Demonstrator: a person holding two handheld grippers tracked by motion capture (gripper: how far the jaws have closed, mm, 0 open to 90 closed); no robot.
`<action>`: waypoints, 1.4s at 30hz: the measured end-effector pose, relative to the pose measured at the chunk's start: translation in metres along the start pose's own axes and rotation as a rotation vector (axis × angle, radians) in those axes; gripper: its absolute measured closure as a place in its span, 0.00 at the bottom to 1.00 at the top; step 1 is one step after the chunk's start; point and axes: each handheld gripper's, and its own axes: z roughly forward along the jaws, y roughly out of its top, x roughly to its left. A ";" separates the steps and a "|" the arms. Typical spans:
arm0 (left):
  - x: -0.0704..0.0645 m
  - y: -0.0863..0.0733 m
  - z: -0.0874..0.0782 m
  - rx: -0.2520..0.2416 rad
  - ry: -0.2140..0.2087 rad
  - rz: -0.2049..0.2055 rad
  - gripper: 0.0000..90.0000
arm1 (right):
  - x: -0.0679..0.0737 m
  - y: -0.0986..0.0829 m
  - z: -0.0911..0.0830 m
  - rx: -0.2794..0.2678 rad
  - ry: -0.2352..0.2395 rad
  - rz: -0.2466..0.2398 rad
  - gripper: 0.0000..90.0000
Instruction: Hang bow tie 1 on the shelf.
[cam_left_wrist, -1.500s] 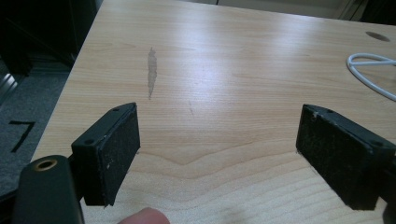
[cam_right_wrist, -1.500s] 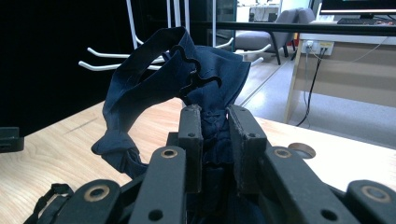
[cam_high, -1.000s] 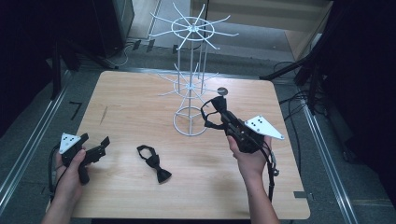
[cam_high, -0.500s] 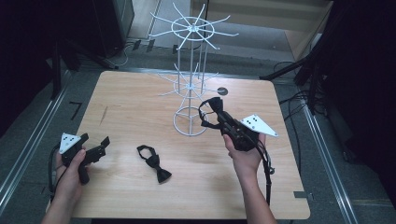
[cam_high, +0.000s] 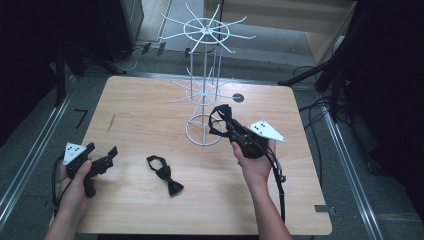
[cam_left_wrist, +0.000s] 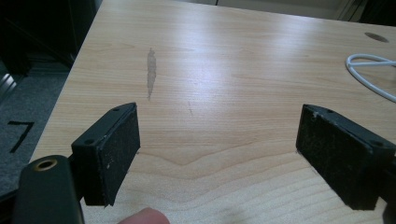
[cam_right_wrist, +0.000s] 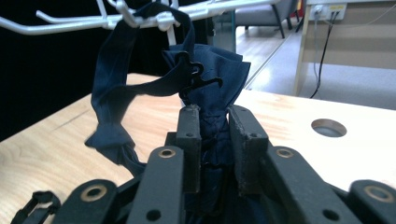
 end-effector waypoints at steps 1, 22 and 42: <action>0.000 0.000 0.000 0.000 0.000 0.000 0.16 | 0.000 0.000 0.000 0.000 0.000 0.000 0.83; 0.000 0.000 0.000 -0.008 -0.004 -0.004 0.16 | 0.010 -0.042 -0.005 0.160 0.076 -0.029 0.52; -0.001 0.000 0.000 -0.009 -0.005 0.000 0.16 | 0.046 -0.053 0.007 0.227 0.173 -0.081 0.52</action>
